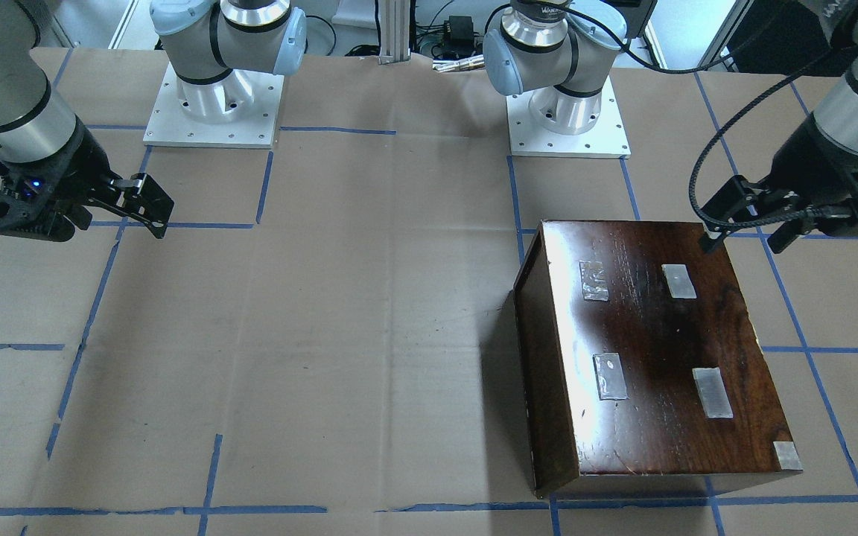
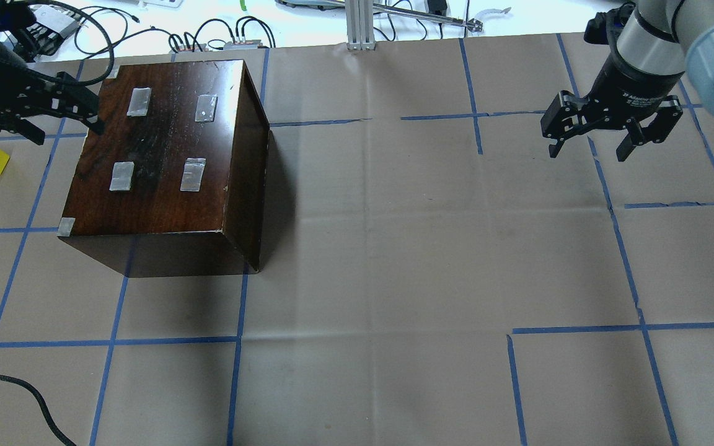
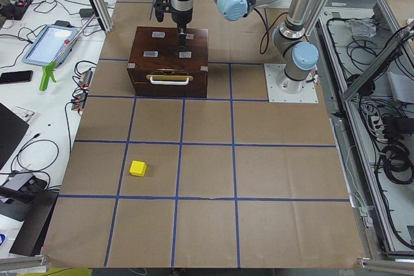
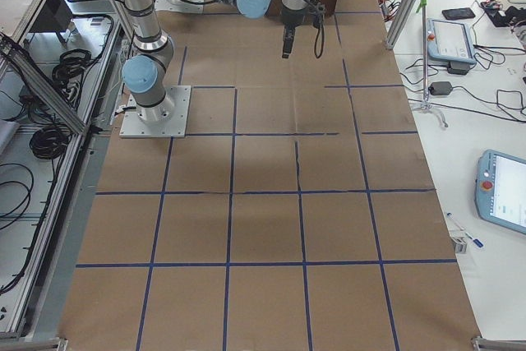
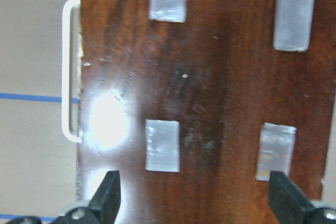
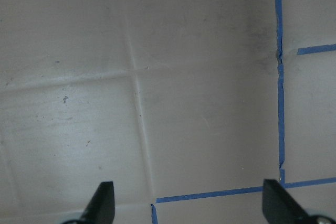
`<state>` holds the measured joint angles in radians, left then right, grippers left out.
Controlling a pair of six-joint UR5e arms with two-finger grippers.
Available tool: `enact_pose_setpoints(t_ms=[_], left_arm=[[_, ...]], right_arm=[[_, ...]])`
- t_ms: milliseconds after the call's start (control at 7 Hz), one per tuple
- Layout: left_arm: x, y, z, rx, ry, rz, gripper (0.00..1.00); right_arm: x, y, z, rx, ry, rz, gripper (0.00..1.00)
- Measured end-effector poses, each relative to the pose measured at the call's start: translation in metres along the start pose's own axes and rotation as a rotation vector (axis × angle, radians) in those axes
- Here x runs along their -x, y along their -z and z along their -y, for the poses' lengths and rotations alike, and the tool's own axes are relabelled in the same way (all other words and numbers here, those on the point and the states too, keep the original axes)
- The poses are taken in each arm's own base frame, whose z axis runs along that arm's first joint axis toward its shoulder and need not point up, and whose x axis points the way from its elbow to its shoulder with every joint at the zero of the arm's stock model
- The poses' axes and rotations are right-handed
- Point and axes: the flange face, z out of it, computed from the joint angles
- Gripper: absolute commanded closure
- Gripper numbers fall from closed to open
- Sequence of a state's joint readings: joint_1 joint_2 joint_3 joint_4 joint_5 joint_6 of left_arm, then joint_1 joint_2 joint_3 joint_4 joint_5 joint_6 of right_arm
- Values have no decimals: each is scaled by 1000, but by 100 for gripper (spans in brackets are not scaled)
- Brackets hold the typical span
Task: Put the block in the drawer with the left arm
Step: 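Lower the left gripper and hook the white drawer handle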
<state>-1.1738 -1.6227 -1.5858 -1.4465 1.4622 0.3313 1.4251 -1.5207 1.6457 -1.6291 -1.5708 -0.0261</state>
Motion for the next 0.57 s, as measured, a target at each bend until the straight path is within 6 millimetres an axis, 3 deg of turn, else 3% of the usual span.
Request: enact_pose_setpoints(t_ms=[571], left_arm=[[109,-30,8,-19,49,-141,1]], right_arm=[[0,0,0,1,0,1,0]])
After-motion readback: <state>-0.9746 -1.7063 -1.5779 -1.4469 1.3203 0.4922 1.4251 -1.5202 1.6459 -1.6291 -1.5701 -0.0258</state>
